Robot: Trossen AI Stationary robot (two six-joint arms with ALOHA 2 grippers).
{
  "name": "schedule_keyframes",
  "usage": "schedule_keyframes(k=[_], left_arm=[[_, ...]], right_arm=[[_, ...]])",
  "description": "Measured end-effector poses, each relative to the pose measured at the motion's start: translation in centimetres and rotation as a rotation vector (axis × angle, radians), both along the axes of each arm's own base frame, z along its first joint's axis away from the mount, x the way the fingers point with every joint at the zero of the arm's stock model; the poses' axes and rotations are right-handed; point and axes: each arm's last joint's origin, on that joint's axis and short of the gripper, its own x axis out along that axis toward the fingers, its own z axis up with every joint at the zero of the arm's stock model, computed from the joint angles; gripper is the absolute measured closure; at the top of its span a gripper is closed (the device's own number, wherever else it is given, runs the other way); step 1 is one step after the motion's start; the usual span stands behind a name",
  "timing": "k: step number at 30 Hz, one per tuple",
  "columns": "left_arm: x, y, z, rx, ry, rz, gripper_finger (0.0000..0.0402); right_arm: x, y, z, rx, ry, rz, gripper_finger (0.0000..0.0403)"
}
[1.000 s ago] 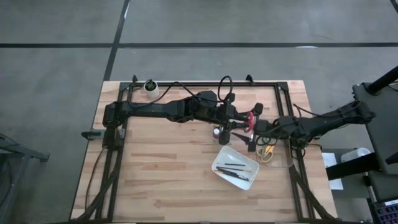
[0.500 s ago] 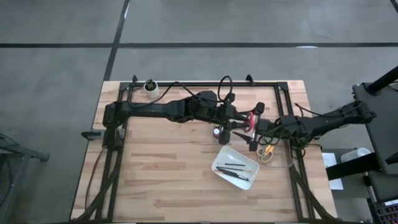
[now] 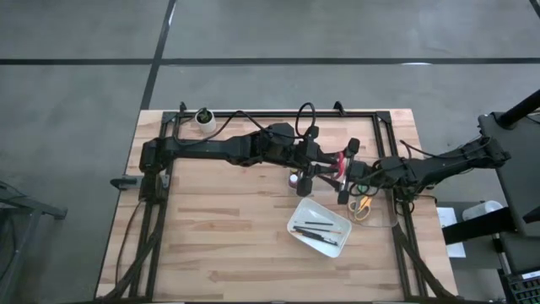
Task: Pick & Place Paint Supplies
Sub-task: Put the red scissors into the right transparent bin
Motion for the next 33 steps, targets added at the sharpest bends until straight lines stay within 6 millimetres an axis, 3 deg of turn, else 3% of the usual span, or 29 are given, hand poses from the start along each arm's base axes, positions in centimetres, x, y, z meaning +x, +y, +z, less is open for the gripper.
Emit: schedule_keyframes(k=[23, 29, 33], left_arm=[[0.00, 0.06, 0.04, 0.009, -0.005, 0.003, 0.0334], [0.00, 0.03, 0.06, 0.007, -0.004, 0.003, 0.0334], [-0.01, 0.04, 0.03, -0.008, 0.001, 0.009, 0.0334]], right_arm=[[0.02, 0.02, -0.06, 0.003, 0.003, 0.004, 0.0292], [0.01, 0.02, -0.06, 0.002, 0.003, 0.003, 0.0294], [0.02, 0.02, -0.08, -0.008, 0.007, 0.003, 0.0260]])
